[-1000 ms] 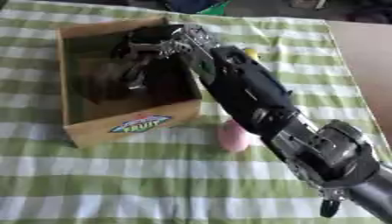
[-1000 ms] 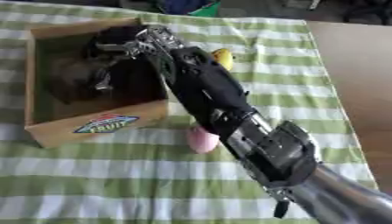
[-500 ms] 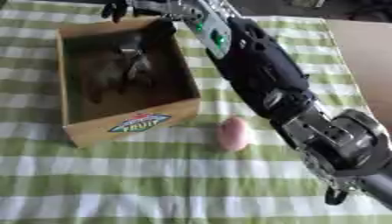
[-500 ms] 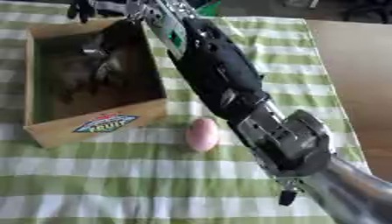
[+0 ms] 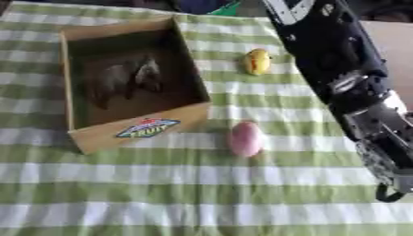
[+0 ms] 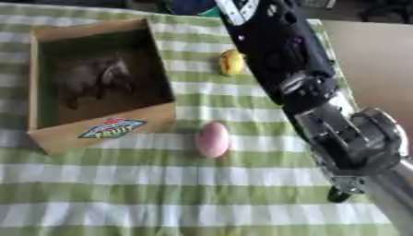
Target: Pick up objects on the table and place them in the box.
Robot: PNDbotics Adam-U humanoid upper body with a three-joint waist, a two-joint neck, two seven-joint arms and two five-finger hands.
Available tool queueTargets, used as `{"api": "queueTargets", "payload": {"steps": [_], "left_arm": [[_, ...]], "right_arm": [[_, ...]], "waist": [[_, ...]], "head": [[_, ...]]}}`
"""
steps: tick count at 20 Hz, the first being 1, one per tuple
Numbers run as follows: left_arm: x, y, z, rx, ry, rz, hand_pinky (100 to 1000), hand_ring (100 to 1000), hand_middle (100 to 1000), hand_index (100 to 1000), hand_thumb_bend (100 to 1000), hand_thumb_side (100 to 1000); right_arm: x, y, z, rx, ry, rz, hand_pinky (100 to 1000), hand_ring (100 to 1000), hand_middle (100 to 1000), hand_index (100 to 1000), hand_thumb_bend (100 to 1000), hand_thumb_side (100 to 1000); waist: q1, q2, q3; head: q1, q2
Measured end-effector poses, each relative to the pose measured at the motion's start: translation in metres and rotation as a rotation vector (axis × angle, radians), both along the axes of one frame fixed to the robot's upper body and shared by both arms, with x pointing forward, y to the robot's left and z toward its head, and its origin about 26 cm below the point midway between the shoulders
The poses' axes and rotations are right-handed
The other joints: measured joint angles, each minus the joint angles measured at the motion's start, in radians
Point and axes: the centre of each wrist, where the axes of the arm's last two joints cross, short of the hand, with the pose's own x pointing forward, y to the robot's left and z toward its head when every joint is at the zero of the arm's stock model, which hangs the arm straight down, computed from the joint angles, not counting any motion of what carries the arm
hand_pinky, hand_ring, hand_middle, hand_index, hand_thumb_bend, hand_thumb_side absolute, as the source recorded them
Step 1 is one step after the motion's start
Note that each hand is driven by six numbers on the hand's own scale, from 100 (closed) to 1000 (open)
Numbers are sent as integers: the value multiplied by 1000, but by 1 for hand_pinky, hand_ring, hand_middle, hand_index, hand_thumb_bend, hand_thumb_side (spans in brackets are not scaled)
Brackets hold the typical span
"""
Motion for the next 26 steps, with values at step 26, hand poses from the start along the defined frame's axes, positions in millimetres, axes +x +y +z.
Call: {"api": "queueTargets", "payload": {"steps": [26], "left_arm": [[-2, 3, -3, -3, 8, 20, 474, 687, 657, 762, 100, 937]], "right_arm": [[-104, -70, -55, -235, 99, 81, 717, 826, 659, 921, 567, 742]], "waist": [[37, -3, -71]], "head": [[44, 9]]}}
